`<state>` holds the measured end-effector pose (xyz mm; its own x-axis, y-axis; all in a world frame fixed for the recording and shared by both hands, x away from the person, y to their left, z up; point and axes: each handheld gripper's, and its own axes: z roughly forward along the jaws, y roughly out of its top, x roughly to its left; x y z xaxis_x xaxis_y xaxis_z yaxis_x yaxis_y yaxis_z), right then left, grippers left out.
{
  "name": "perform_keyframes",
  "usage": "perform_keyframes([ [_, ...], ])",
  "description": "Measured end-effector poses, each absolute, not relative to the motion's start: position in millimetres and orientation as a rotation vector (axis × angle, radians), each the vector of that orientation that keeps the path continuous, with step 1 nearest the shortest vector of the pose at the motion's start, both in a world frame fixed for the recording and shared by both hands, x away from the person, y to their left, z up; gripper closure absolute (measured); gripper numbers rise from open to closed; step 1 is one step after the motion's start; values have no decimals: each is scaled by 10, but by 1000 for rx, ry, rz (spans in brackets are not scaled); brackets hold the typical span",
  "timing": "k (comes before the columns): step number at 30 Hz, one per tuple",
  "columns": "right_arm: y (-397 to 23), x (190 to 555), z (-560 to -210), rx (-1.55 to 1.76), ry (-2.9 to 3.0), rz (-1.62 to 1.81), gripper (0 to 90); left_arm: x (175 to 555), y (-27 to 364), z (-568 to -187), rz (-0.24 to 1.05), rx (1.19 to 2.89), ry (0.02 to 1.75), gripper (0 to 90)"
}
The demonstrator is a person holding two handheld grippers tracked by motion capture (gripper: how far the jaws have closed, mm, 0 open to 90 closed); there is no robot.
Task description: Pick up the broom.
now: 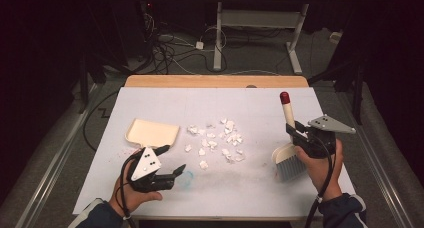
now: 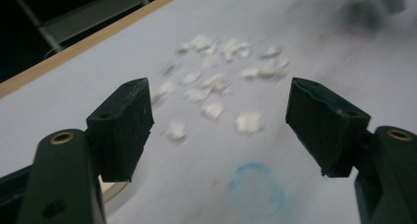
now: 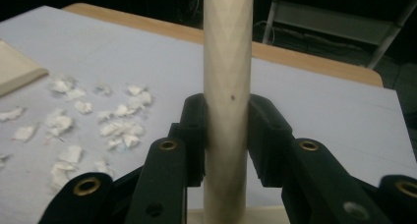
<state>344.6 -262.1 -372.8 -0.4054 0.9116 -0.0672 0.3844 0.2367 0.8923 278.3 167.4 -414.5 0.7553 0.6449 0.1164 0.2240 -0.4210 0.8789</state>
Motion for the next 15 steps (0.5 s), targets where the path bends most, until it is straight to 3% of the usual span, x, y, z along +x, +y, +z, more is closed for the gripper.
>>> perform_keyframes([
  [9,-2311,3235,-3602,1078,1898,1197,711,2754,833,-3929,406,1965,452,256],
  [15,-2143,3116,-3562,1031,1892,1230,711,2807,496,-3957,344,1971,418,260],
])
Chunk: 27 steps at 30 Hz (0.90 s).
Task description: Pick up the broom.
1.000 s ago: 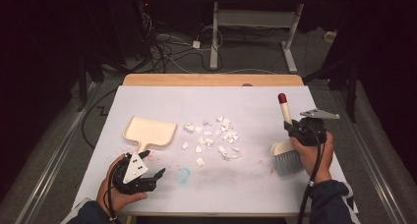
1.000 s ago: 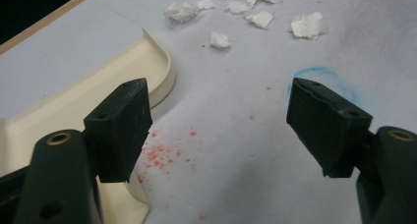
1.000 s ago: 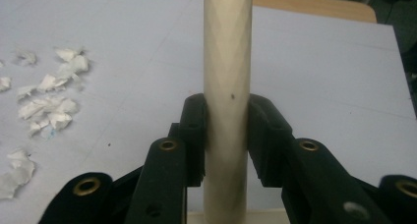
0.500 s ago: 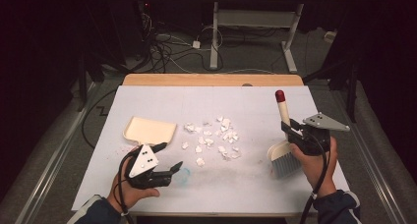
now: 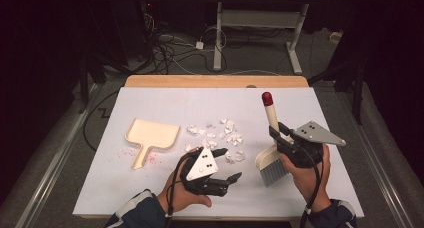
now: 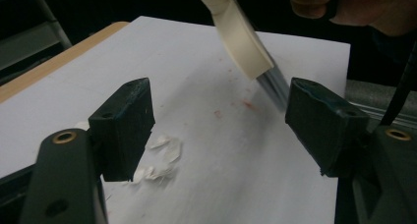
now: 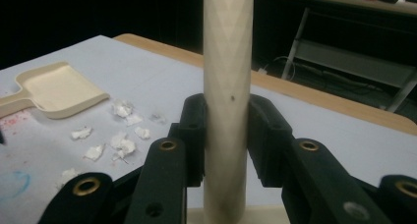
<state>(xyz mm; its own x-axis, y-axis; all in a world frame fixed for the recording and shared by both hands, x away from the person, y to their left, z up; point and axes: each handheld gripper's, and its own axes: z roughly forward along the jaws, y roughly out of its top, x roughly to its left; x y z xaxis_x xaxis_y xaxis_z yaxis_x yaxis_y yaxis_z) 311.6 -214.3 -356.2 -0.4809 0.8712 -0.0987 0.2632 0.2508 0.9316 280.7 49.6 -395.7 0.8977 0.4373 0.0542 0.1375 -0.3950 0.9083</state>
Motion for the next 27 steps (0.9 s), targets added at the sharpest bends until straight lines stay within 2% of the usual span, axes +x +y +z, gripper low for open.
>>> perform_keyframes([
  [5,-2058,3064,-3551,1005,1890,1245,710,2872,266,-4004,268,1951,435,285],
  [15,-1872,2890,-3497,931,1880,1283,710,2992,81,-4061,174,1898,465,443],
  [19,-1805,2824,-3485,905,1879,1304,710,2996,78,-4072,163,1894,449,535],
  [27,-1785,2750,-3450,897,1833,1342,708,3038,165,-4059,209,1909,473,625],
])
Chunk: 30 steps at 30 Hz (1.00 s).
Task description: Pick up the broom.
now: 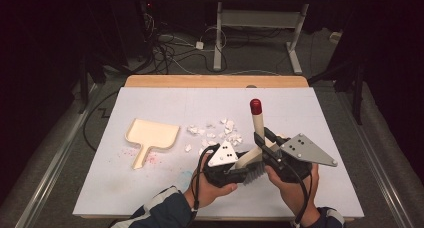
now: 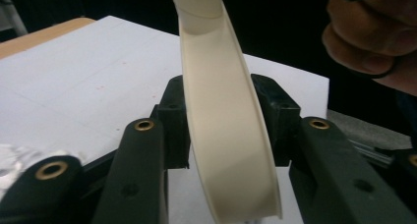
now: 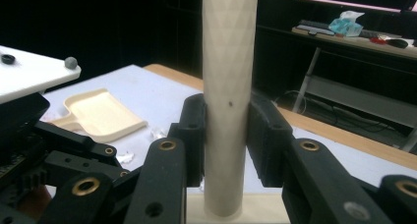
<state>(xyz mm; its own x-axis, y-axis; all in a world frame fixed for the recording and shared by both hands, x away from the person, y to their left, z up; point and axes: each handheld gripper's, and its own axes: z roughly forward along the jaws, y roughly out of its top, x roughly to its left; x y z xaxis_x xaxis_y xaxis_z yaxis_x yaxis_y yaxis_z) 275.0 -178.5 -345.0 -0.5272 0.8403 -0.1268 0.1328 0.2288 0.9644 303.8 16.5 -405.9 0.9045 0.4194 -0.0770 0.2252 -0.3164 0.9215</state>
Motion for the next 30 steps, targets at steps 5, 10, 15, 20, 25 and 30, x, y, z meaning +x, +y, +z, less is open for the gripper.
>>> perform_keyframes([
  [5,-1788,2739,-3427,887,1857,1351,704,3079,243,-4026,226,1958,456,646],
  [10,-1863,2782,-3345,876,1989,1361,661,3099,361,-4002,230,1999,417,663],
  [15,-1938,2769,-3235,717,2097,1392,541,3102,463,-3996,228,2021,403,664],
  [20,-1999,2790,-3233,509,2328,1326,404,3103,671,-3952,223,2072,357,664],
  [25,-2004,2908,-3459,444,2445,1230,360,3049,773,-3910,222,2107,298,664],
  [30,-1928,2896,-3562,284,2573,1164,339,2961,754,-3914,166,2161,164,663],
])
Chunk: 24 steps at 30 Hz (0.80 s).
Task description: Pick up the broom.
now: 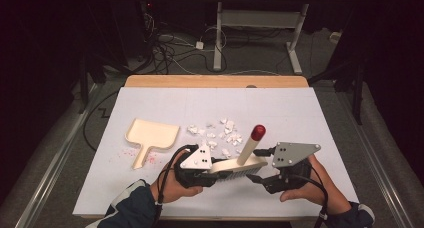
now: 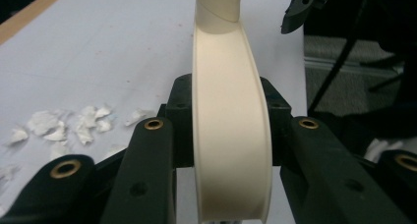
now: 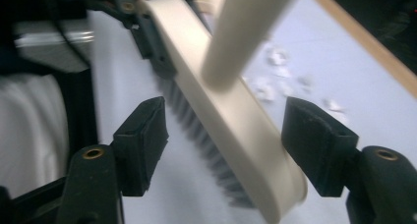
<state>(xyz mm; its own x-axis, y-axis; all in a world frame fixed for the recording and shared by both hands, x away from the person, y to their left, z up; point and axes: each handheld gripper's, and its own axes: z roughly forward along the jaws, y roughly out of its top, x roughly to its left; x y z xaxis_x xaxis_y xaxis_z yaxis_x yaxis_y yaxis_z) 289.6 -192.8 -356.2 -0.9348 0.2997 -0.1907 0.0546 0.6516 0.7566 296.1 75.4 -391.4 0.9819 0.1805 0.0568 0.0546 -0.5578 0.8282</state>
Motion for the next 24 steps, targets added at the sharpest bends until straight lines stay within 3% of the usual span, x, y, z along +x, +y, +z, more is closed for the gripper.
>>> perform_keyframes([
  [4,-1898,2923,-3628,265,2600,1116,341,2902,727,-3905,150,2172,117,662],
  [8,-1830,2936,-3758,191,2706,1113,404,2884,730,-3908,94,2162,58,662],
  [16,-1773,3003,-3913,145,2803,1221,626,2931,746,-3941,56,2153,52,645],
  [20,-1734,2986,-3915,136,2802,1219,671,2959,766,-3936,79,2160,61,589],
  [24,-1728,2976,-3907,170,2768,1171,674,2913,776,-3884,255,2169,131,463],
])
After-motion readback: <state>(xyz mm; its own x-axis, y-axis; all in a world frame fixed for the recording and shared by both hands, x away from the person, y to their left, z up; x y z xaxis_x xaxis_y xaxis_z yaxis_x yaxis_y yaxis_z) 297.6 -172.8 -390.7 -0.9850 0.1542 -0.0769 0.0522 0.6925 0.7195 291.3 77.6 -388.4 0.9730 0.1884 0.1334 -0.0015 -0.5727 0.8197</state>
